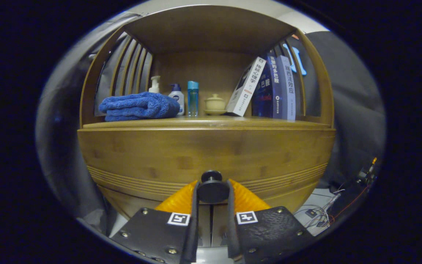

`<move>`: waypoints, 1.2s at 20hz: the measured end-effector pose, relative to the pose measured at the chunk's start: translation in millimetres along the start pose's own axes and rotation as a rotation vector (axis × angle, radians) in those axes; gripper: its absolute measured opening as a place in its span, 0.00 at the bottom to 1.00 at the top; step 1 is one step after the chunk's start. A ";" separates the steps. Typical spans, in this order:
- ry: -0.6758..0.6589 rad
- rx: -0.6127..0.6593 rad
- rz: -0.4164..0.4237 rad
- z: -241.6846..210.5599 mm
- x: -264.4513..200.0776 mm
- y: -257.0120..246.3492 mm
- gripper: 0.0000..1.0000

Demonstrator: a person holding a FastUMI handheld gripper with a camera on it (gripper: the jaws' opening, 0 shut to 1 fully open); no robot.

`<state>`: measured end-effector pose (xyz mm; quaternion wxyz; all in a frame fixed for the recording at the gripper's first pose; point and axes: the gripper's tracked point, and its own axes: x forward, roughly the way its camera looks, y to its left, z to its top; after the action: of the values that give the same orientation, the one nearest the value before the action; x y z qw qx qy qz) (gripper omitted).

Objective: Pull open the drawer, take out the items inside it, and place them on the countertop above the cabinet.

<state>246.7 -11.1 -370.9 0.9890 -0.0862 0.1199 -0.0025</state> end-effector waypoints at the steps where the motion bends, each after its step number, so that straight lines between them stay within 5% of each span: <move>1: -0.008 -0.008 0.000 2.4 -6.0 -1.7 0.30; 9: 0.011 -0.124 -0.018 -11.4 -62.4 -6.8 0.27; 24: 0.096 -0.031 0.023 -44.8 -167.4 -8.4 0.27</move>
<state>73.5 -22.7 -372.7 0.9806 -0.0998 0.1683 0.0067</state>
